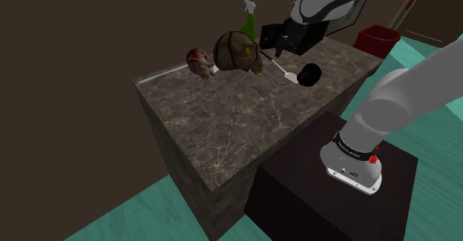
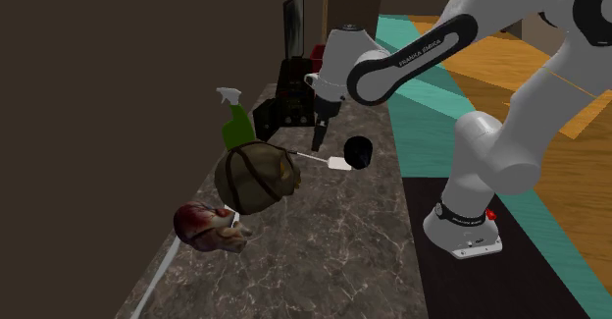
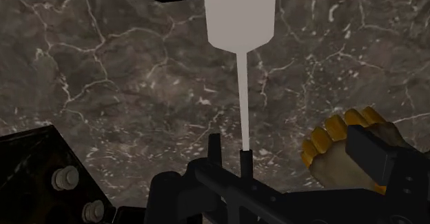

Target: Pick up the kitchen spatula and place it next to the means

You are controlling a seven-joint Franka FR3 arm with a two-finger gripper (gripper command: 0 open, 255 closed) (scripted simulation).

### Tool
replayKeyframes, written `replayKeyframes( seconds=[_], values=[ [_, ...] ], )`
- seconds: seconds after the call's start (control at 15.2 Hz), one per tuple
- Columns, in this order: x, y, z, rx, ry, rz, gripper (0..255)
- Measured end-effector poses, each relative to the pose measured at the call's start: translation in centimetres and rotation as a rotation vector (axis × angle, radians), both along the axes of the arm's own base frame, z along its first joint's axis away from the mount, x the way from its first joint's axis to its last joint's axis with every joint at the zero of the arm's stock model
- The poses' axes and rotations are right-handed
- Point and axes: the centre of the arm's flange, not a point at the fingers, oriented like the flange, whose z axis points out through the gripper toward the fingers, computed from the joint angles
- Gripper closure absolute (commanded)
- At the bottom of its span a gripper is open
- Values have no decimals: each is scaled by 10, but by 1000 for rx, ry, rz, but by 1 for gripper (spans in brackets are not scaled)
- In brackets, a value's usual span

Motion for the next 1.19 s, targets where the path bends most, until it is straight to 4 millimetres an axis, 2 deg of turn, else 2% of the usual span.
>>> replayKeyframes(
  seconds=[0.2, 0.66, 1.06, 1.12, 1.19],
  values=[
    [11, -16, -26, -6, -25, 1, 0],
    [21, -19, -61, -8, -31, 1, 0],
    [22, -20, -66, -9, -31, 1, 0],
    [22, -20, -66, -9, -31, 1, 255],
    [22, -20, -66, -9, -31, 1, 255]
  ],
)
